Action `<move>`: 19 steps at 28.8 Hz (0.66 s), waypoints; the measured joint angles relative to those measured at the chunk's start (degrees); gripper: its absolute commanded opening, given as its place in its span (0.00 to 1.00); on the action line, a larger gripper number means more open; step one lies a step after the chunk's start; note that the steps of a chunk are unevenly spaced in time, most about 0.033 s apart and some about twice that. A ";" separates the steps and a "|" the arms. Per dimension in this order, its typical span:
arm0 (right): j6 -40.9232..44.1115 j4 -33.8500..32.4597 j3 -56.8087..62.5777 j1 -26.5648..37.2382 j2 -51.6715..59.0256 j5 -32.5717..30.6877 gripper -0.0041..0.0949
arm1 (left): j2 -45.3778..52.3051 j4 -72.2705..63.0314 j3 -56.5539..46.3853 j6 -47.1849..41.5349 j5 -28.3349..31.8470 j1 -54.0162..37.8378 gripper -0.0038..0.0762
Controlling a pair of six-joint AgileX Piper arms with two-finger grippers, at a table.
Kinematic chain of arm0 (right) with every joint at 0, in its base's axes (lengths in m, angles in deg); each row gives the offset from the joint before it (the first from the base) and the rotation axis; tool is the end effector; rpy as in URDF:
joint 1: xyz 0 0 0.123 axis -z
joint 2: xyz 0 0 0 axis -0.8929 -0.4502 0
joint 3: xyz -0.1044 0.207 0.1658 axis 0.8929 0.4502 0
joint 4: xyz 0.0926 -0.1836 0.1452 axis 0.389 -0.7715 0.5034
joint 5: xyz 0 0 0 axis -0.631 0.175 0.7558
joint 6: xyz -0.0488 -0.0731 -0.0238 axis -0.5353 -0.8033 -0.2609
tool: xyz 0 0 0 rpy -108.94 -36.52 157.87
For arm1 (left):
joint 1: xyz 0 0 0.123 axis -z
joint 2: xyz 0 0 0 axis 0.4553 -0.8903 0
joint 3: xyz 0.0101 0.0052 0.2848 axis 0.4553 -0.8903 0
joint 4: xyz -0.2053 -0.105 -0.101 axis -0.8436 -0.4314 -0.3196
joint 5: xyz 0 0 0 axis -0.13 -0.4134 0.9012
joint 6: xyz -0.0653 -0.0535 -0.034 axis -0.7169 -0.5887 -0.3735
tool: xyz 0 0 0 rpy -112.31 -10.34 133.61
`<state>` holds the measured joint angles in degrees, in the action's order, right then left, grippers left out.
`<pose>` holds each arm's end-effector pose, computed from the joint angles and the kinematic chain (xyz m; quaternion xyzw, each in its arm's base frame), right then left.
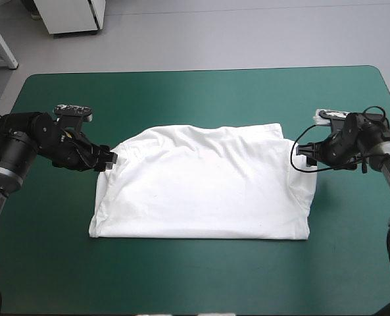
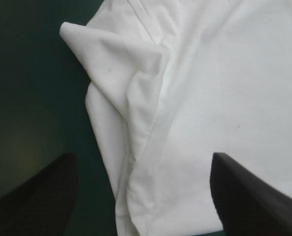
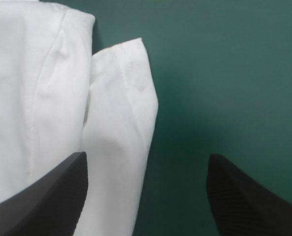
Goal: Fold the cloth
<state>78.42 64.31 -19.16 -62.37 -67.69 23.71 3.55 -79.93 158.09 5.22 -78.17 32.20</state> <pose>0.3440 -0.0012 0.2580 0.0377 0.9811 0.0267 0.1878 0.2793 -0.0365 0.3489 0.0955 0.9710 -0.0628 0.2099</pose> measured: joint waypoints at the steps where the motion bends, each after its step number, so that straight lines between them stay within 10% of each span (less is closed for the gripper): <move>1: 0.00 0.01 0.00 0.00 -1.19 0.73 0.67 | 0.00 0.00 0.00 0.00 0.00 0.00 0.73; 7: 0.08 1.40 -0.63 0.00 -7.47 2.28 0.59 | 0.00 0.00 0.00 0.05 0.00 0.00 0.73; 13: -0.41 2.89 -1.44 0.35 -8.45 3.13 0.04 | 0.00 0.05 0.00 0.05 0.05 0.00 0.73; 19: -0.46 3.12 -1.51 0.42 -8.54 4.04 0.02 | 0.00 0.44 0.00 0.05 1.19 0.00 0.73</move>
<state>77.96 67.43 -20.67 -61.95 -76.24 27.75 3.55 -79.49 158.09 5.27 -76.98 32.20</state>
